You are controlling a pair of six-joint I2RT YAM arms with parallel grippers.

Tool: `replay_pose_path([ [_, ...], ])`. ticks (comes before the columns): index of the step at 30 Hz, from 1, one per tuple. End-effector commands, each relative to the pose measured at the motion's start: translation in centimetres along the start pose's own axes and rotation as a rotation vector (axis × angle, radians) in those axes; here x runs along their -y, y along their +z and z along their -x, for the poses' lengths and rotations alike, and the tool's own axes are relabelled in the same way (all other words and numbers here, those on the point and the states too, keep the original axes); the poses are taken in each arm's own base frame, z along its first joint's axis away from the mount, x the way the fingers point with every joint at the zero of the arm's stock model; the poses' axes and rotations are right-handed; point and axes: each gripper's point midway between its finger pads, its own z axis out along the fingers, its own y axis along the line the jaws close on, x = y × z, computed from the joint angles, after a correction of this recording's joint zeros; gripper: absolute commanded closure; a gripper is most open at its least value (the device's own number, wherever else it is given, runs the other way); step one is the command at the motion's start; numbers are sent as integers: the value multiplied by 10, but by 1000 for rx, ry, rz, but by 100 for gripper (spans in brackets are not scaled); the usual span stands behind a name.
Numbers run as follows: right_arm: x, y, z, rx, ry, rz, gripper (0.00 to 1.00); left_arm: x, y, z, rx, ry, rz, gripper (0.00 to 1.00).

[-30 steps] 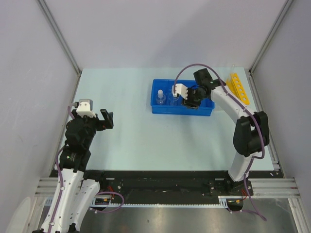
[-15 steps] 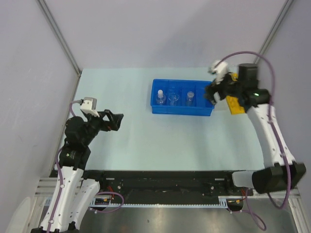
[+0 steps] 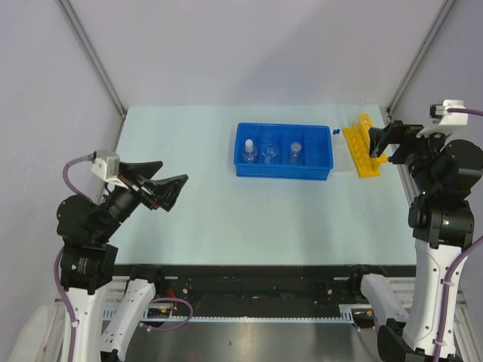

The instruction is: Organize the chemistry lab equipment

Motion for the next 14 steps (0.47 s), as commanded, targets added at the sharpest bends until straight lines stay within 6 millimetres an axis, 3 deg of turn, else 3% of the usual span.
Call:
replay_pose_path([
  [1,10,-13,2,22,74,-79,0,10,-12,5,-13,-23,0,0],
  [14,14,-23,10,51,27,-104,0,9,-23,9,8,-4,43,0],
])
